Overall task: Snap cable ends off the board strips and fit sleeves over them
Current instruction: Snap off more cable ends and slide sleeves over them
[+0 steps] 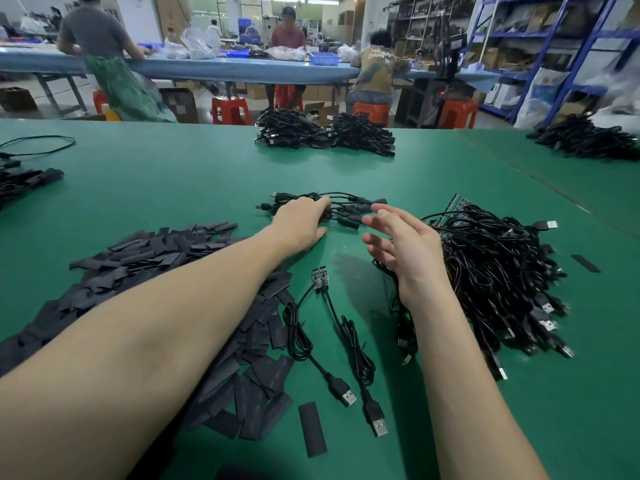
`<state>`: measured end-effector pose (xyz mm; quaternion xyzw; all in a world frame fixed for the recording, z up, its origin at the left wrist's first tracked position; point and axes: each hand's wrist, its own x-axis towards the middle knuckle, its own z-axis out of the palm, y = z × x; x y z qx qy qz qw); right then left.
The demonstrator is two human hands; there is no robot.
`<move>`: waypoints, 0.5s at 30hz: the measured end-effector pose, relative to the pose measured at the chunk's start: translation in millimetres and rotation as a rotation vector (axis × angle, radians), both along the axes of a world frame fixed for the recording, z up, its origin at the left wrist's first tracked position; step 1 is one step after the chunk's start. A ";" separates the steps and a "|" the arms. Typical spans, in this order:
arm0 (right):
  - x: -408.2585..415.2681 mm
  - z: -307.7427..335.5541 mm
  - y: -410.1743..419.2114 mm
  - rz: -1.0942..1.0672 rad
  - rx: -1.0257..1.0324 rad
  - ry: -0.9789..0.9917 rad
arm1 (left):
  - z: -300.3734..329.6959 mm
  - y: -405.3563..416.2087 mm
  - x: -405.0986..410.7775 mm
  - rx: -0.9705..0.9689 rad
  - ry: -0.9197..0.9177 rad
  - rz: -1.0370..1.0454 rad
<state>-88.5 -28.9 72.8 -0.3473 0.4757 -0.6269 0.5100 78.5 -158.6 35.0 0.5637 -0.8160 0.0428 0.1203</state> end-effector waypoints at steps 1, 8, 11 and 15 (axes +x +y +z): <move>0.7 0.2 0.3 0.000 0.002 0.020 | 0.8 -2.2 -0.2 0.041 0.026 -0.013; 3.4 -2.7 0.7 -0.014 0.008 0.141 | 9.5 8.2 8.0 0.145 0.156 -0.040; 5.7 -4.4 -0.1 -0.012 -0.007 0.254 | 9.3 37.0 8.4 0.071 0.535 0.007; 18.9 -8.1 -1.6 0.081 0.010 0.675 | 1.3 89.9 14.3 0.032 1.004 0.096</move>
